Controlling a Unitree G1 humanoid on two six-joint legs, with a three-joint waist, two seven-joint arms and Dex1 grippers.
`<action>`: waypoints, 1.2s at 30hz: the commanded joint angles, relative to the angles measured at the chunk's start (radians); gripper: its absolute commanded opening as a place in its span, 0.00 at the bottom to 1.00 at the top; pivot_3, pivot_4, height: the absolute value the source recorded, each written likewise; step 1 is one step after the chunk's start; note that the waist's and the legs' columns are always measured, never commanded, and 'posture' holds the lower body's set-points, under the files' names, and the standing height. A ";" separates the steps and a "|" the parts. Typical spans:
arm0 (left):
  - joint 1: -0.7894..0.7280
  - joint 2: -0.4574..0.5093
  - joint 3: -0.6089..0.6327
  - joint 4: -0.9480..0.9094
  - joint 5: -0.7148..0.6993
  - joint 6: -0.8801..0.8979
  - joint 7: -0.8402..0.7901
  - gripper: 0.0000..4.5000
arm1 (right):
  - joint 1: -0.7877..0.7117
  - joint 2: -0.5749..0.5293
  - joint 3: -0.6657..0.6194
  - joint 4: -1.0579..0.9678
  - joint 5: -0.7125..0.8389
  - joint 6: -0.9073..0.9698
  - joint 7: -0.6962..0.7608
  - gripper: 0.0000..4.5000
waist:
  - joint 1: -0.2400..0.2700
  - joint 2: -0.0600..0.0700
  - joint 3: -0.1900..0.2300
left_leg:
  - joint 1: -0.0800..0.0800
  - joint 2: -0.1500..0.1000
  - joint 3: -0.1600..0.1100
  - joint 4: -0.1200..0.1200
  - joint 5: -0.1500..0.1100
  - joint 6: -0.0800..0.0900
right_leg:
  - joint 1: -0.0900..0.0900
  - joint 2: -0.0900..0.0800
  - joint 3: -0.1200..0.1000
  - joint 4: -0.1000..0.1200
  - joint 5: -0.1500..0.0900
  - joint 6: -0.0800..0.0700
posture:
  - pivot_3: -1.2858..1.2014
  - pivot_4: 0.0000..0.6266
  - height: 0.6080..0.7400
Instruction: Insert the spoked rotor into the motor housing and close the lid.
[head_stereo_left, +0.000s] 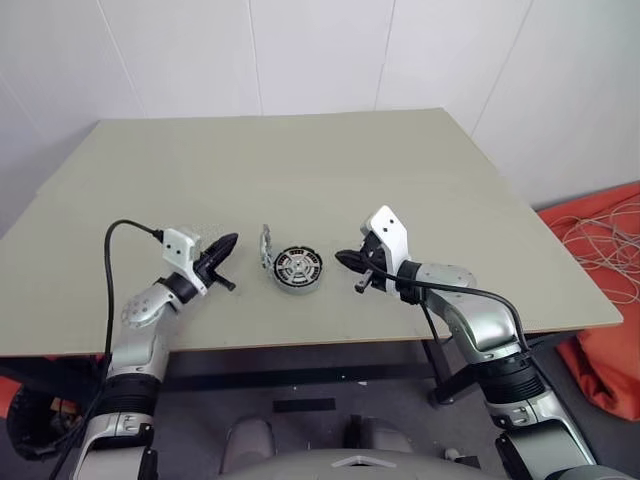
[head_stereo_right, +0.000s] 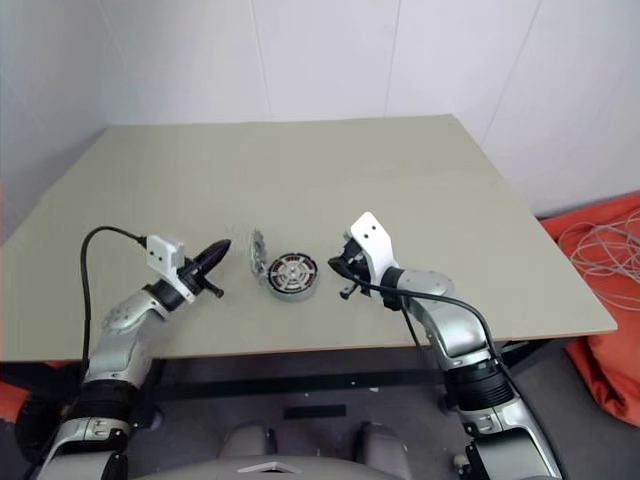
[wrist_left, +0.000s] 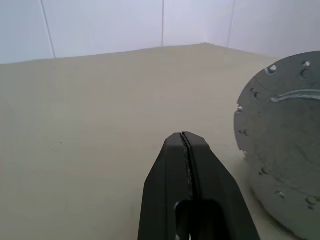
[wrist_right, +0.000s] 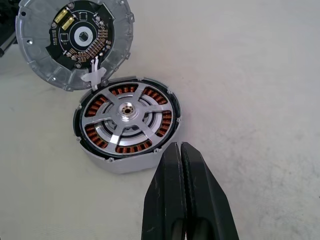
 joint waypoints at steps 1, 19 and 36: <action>-0.022 0.004 -0.014 -0.086 -0.041 0.051 -0.041 0.01 | -0.013 0.005 -0.011 -0.037 0.012 -0.010 -0.005 0.00 | 0.001 0.000 0.000 | 0.000 0.000 0.000 0.000 0.000 0.000 | 0.000 0.000 0.000 0.000 0.000 0.000 | 0.52 0.00 1.00; -0.063 -0.026 -0.080 -0.158 -0.076 0.180 -0.121 0.01 | -0.015 0.012 -0.011 -0.026 0.008 -0.015 -0.015 0.00 | 0.015 0.000 0.000 | 0.000 0.000 0.000 0.000 0.000 0.000 | 0.000 0.000 0.000 0.000 -0.001 0.002 | 0.52 0.00 1.00; -0.111 -0.065 -0.175 -0.075 -0.026 0.187 -0.172 0.01 | -0.022 0.035 -0.033 -0.017 0.003 -0.020 -0.076 0.00 | 0.015 0.000 0.000 | 0.000 0.000 0.000 0.000 0.000 0.000 | 0.000 0.000 0.000 0.000 -0.003 0.005 | 0.52 0.00 1.00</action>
